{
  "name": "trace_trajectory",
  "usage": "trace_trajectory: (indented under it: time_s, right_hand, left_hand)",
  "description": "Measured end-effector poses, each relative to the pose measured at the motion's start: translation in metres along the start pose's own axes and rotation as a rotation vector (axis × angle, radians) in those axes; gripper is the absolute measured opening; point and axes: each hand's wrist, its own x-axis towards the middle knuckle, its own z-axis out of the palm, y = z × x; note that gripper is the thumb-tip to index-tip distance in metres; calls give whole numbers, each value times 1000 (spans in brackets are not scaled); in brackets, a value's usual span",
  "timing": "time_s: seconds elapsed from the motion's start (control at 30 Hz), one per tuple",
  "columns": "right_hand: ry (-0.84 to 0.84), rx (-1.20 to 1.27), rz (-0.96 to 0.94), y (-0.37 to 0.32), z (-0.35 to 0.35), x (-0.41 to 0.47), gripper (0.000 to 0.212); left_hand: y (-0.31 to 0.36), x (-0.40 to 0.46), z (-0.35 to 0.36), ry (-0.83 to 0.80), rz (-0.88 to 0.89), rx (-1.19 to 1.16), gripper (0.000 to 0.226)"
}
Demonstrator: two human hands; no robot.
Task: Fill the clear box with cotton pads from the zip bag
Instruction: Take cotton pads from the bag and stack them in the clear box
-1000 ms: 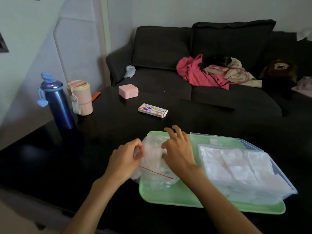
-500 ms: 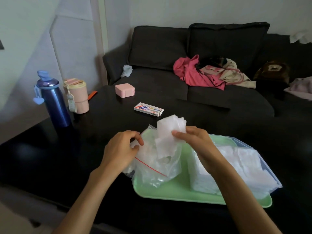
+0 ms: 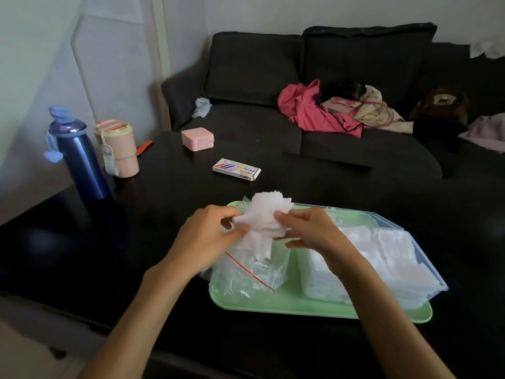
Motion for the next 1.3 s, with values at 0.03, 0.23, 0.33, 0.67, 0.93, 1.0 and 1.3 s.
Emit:
trace_trajectory:
  time_s: [0.03,0.23,0.33,0.67,0.93,1.0,1.3]
  right_hand:
    - [-4,-133,4,1,-2,-1,28]
    - [91,-380,-103,1,-9,-4,17]
    - [-71,-261,-32,0,-13,-5,23]
    - [8,-213,-21,-1,-22,-2,50]
    - [127,55,-260,-7,-4,0,13]
    - [206,114,-220,-6,-13,4,13]
    - [214,182,-120,-8,-48,1,7]
  left_hand:
    - [-1,0,-2,-26,-10,4,14]
    - [-7,0,-11,-6,-81,-165,14]
    - [-5,3,-9,9,-136,-264,12]
    - [7,10,-6,0,-55,-377,22]
    - [25,18,2,24,118,-518,13]
    - [24,29,2,-27,137,-196,31]
    - [33,44,12,-177,314,521,44]
